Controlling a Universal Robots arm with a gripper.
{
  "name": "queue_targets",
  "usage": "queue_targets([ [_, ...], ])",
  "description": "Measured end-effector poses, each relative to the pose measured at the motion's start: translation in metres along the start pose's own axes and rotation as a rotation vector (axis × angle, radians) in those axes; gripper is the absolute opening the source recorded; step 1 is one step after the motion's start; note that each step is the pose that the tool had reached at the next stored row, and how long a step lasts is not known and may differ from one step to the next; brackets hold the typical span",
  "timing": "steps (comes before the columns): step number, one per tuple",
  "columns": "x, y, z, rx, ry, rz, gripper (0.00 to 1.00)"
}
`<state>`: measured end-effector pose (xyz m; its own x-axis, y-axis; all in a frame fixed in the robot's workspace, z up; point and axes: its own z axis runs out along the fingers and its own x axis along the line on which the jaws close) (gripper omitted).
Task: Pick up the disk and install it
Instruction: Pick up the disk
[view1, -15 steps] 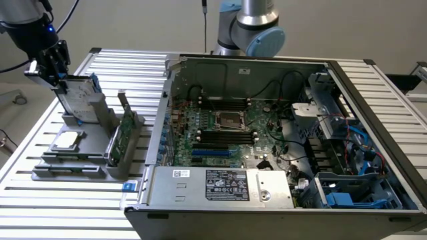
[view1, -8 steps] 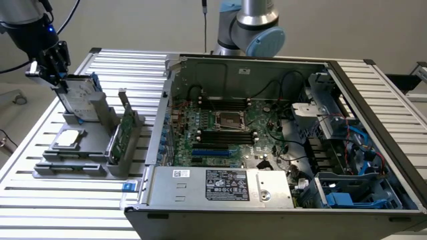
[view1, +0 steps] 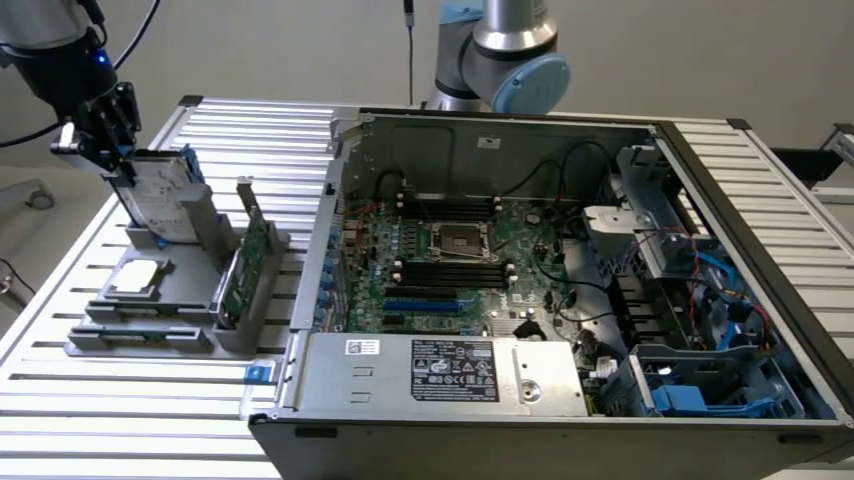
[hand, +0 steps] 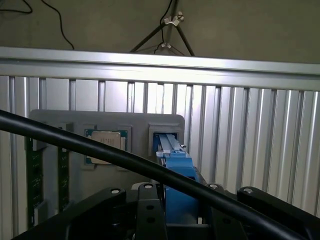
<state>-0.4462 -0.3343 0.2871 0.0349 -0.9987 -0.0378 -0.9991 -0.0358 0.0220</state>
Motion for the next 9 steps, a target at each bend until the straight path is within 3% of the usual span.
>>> queue_targets([
  [9,0.0013,0.0000,0.0003,0.0004,-0.0001,0.010,0.33],
])
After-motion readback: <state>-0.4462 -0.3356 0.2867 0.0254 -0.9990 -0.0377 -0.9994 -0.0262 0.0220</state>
